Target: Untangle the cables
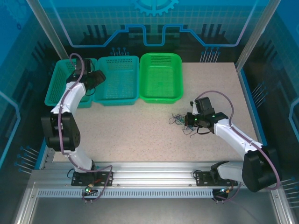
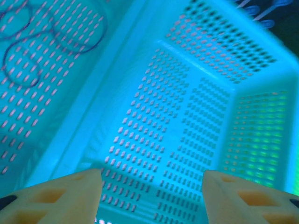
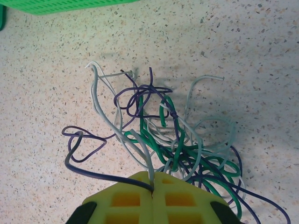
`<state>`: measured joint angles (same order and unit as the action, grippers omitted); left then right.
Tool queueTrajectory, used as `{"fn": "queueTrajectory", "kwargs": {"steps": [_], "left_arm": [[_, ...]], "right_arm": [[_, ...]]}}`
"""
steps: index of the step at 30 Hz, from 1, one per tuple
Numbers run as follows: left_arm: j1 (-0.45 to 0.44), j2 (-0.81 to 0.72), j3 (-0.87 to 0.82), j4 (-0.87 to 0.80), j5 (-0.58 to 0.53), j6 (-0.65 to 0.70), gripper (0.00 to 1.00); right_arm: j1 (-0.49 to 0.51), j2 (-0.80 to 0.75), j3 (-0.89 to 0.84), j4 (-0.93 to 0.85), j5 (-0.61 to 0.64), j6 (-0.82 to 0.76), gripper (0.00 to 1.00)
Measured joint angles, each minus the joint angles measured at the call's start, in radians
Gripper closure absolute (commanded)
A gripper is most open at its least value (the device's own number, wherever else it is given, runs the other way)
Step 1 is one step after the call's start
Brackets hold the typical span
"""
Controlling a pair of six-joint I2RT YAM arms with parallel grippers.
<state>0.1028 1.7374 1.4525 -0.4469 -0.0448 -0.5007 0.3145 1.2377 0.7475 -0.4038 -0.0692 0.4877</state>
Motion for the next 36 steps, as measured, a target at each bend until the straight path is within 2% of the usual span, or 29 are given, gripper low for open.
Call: {"fn": "queueTrajectory", "kwargs": {"steps": [9, 14, 17, 19, 21, 24, 30, 33, 36], "left_arm": [[0.055, 0.08, 0.049, 0.021, -0.026, -0.044, 0.35], [0.026, -0.005, -0.041, 0.103, 0.063, -0.077, 0.34], [-0.093, -0.163, -0.18, 0.187, 0.15, -0.101, 0.33], [-0.204, -0.273, -0.265, 0.271, 0.235, -0.095, 0.33], [-0.325, -0.365, -0.336, 0.361, 0.337, -0.062, 0.34], [-0.455, -0.435, -0.418, 0.468, 0.438, 0.048, 0.33], [-0.666, -0.423, -0.598, 0.615, 0.542, 0.385, 0.28], [-0.732, -0.36, -0.626, 0.679, 0.584, 0.514, 0.25], [-0.766, -0.282, -0.613, 0.751, 0.608, 0.578, 0.24]], "right_arm": [[0.002, 0.003, 0.0, 0.002, 0.002, 0.002, 1.0], [0.002, 0.001, -0.003, 0.023, 0.002, 0.018, 1.0], [0.003, -0.02, -0.018, 0.039, -0.002, 0.031, 1.0], [0.003, -0.039, -0.025, 0.05, -0.015, 0.032, 1.0], [0.003, -0.058, -0.028, 0.063, -0.037, 0.031, 1.0], [0.003, -0.08, -0.028, 0.076, -0.076, 0.025, 1.0], [0.004, -0.127, -0.028, 0.082, -0.204, -0.031, 1.0], [0.013, -0.146, -0.025, 0.081, -0.253, -0.065, 1.0], [0.04, -0.155, -0.017, 0.079, -0.284, -0.094, 1.0]]}}
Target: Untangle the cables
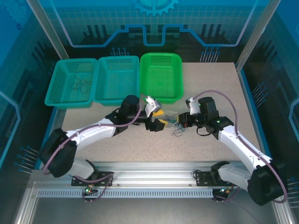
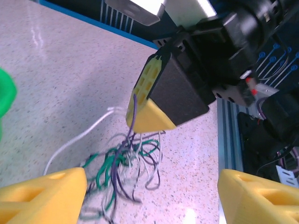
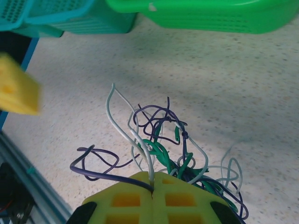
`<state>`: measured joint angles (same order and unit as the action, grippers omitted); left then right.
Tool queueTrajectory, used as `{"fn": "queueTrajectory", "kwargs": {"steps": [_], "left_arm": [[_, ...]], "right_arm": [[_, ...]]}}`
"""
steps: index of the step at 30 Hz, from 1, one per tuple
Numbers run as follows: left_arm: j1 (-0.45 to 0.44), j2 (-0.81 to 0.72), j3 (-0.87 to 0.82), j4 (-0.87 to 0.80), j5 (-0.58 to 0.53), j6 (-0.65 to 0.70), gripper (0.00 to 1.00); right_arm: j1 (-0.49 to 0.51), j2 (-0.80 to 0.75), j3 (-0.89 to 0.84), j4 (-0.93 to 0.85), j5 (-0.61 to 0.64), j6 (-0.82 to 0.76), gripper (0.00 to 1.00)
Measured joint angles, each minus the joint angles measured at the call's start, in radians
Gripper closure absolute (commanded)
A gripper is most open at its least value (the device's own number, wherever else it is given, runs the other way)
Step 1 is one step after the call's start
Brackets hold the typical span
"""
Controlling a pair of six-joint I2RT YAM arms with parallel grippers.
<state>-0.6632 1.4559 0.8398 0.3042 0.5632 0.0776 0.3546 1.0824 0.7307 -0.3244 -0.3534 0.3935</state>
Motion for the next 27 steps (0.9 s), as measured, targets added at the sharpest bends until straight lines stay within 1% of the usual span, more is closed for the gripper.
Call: {"fn": "queueTrajectory", "kwargs": {"steps": [1, 2, 4, 5, 7, 8, 10, 11, 12, 13, 15, 17, 18, 21, 24, 27], "left_arm": [[-0.008, 0.028, 0.012, 0.015, 0.004, 0.013, 0.25], [-0.016, 0.059, 0.029, 0.032, 0.007, 0.024, 0.28], [-0.031, 0.114, 0.057, 0.07, 0.007, 0.034, 0.38], [-0.036, 0.138, 0.066, 0.1, 0.007, 0.034, 0.48], [-0.04, 0.175, 0.071, 0.146, 0.013, 0.021, 0.79], [-0.041, 0.189, 0.072, 0.164, 0.018, 0.017, 0.99], [-0.042, 0.202, 0.072, 0.185, 0.018, 0.002, 1.0], [-0.042, 0.205, 0.072, 0.197, 0.016, -0.01, 1.0], [-0.042, 0.204, 0.072, 0.209, 0.013, -0.026, 1.0], [-0.041, 0.202, 0.071, 0.222, 0.011, -0.043, 1.0], [-0.039, 0.187, 0.055, 0.256, 0.007, -0.1, 1.0], [-0.031, 0.144, 0.027, 0.279, 0.006, -0.16, 1.0], [-0.026, 0.119, 0.022, 0.279, 0.005, -0.184, 1.0], [-0.012, 0.032, 0.021, 0.29, 0.003, -0.228, 1.0], [-0.005, -0.073, 0.021, 0.303, -0.005, -0.246, 1.0], [-0.003, -0.145, 0.021, 0.294, -0.034, -0.26, 1.0]], "right_arm": [[0.008, -0.001, 0.002, 0.0, -0.006, -0.006, 1.0], [0.019, -0.001, 0.005, 0.0, -0.015, -0.013, 1.0], [0.034, -0.001, 0.008, -0.001, -0.021, -0.021, 1.0], [0.04, -0.002, 0.01, 0.0, -0.021, -0.023, 1.0], [0.046, -0.002, 0.011, -0.002, -0.002, -0.024, 1.0], [0.045, 0.0, 0.011, -0.005, 0.017, -0.024, 1.0], [0.045, 0.005, 0.013, -0.011, 0.05, -0.02, 1.0], [0.047, 0.006, 0.014, -0.013, 0.067, -0.016, 0.97], [0.048, 0.01, 0.016, -0.014, 0.09, -0.008, 0.91], [0.051, 0.016, 0.016, -0.013, 0.113, 0.002, 0.89], [0.07, 0.04, 0.018, 0.0, 0.192, 0.029, 0.89], [0.072, 0.079, 0.013, 0.008, 0.291, 0.064, 0.93], [0.072, 0.105, 0.006, 0.021, 0.337, 0.081, 0.93], [0.061, 0.195, -0.024, 0.038, 0.467, 0.13, 0.9], [0.042, 0.275, -0.057, 0.024, 0.544, 0.156, 0.9], [0.021, 0.303, -0.066, 0.019, 0.57, 0.177, 0.9]]}}
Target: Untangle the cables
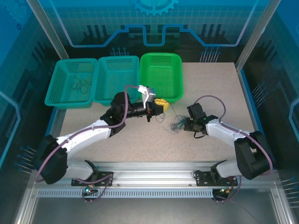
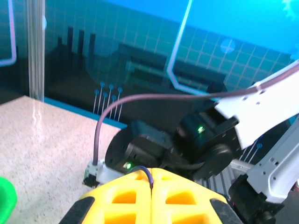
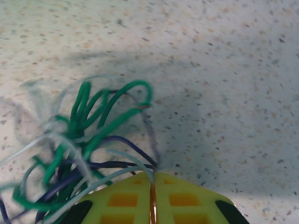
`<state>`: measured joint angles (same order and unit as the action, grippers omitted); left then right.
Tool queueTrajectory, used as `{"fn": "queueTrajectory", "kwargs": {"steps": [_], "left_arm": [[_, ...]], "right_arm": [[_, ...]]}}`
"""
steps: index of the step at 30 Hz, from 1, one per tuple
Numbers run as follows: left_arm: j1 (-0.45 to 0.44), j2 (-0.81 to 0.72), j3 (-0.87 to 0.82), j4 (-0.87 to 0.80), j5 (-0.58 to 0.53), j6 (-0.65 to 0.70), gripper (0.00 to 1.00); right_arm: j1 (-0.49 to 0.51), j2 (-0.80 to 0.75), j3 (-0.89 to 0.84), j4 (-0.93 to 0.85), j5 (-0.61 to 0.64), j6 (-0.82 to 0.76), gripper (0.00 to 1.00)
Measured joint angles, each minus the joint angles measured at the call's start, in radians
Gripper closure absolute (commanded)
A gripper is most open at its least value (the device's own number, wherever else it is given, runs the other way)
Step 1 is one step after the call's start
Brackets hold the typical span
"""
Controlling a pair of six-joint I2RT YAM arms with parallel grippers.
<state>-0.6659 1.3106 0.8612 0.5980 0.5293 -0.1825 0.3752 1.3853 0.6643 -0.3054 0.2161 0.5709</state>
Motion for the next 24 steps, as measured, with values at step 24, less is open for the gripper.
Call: {"fn": "queueTrajectory", "kwargs": {"steps": [24], "left_arm": [[0.102, -0.107, -0.009, -0.242, -0.138, -0.045, 1.0]], "right_arm": [[0.074, -0.185, 0.047, 0.016, -0.137, 0.045, 0.56]]}}
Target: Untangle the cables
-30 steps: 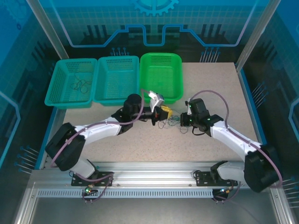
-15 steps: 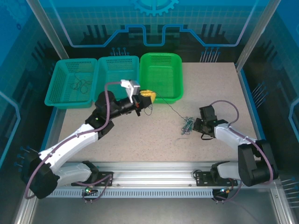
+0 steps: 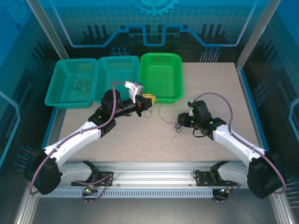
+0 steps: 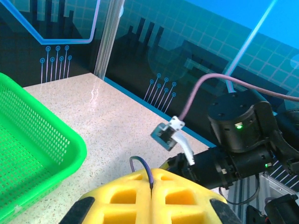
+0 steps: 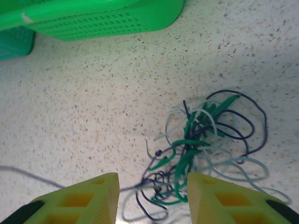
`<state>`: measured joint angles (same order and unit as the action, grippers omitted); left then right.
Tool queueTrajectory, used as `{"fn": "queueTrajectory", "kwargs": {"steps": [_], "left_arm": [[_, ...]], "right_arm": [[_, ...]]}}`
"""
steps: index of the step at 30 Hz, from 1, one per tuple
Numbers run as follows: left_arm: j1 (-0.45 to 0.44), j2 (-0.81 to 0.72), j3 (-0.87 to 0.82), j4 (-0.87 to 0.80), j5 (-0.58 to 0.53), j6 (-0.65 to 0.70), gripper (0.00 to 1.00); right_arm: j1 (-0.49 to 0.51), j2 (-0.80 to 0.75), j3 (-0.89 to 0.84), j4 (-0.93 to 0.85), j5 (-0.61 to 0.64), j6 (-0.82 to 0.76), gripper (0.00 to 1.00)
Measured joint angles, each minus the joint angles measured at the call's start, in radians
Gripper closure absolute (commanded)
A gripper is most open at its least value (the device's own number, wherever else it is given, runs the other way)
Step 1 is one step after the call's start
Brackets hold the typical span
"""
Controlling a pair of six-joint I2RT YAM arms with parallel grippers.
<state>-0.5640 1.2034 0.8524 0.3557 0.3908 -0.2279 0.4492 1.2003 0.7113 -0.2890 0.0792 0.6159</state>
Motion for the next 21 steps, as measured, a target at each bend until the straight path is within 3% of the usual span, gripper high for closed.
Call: {"fn": "queueTrajectory", "kwargs": {"steps": [6, 9, 12, 16, 18, 21], "left_arm": [[0.0, -0.033, -0.001, -0.05, -0.024, 0.018, 1.0], [0.0, -0.088, -0.003, -0.089, -0.091, 0.032, 1.0], [0.003, -0.182, -0.008, -0.175, -0.246, 0.05, 1.0], [0.091, -0.327, -0.024, -0.288, -0.43, 0.041, 1.0], [0.126, -0.358, -0.04, -0.303, -0.459, 0.035, 1.0], [0.129, -0.361, -0.118, -0.282, -0.416, 0.015, 1.0]], "right_arm": [[0.042, 0.245, 0.109, -0.064, 0.157, 0.159, 0.56], [0.045, 0.329, 0.115, -0.105, 0.244, 0.213, 0.59], [0.029, 0.374, 0.115, -0.148, 0.305, 0.256, 0.67], [-0.052, 0.348, 0.078, -0.14, 0.325, 0.263, 0.97], [-0.092, 0.313, 0.05, -0.133, 0.323, 0.243, 1.0], [-0.125, 0.259, 0.043, -0.126, 0.286, 0.182, 1.0]]}}
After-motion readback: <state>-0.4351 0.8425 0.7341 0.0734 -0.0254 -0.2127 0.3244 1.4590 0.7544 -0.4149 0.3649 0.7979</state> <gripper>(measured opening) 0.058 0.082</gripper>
